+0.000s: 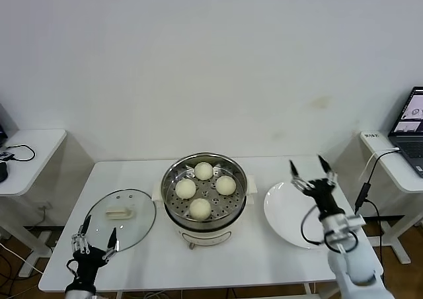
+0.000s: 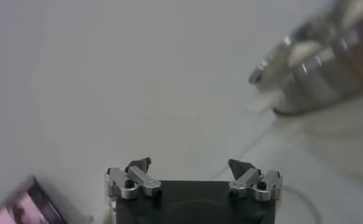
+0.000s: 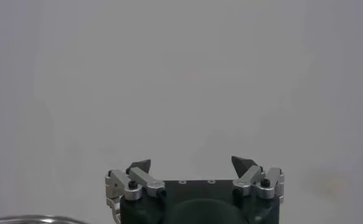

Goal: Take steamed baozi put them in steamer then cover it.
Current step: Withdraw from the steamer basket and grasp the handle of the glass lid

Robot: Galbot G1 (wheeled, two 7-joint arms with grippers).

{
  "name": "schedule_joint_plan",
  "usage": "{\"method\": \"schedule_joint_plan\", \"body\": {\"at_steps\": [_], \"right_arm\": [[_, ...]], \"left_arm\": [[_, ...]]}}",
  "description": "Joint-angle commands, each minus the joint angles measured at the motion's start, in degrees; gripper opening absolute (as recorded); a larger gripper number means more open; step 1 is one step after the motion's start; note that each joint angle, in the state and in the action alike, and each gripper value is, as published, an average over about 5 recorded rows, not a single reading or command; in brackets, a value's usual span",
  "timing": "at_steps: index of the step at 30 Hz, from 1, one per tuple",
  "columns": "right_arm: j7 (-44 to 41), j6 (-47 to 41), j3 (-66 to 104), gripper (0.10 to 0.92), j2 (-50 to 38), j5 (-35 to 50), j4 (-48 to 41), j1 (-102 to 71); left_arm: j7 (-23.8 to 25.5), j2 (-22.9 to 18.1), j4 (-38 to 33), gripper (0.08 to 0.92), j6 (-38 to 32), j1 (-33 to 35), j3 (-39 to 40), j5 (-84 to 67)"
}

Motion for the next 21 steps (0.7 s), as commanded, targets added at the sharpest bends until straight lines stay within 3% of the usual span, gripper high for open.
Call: {"method": "schedule_joint_plan", "body": {"at_steps": [1, 13, 21], "right_arm": [[-0.3, 2.1, 12.7, 0.823, 6.7, -1.1, 2.4, -11.1], [1.0, 1.9, 14.9, 0.823, 8.4, -1.2, 6.4, -14.6], [1.5, 2.0, 16.8, 0.823, 9.5, -1.2, 7.6, -17.0]], "left_arm": [[-4.3, 4.5, 11.2, 0.823, -2.0, -1.3, -2.6, 31.2], [-3.4, 7.6, 23.3, 0.823, -2.0, -18.4, 2.5, 33.1], [-3.7, 8.7, 30.5, 0.823, -2.8, -25.5, 4.8, 32.7]]}}
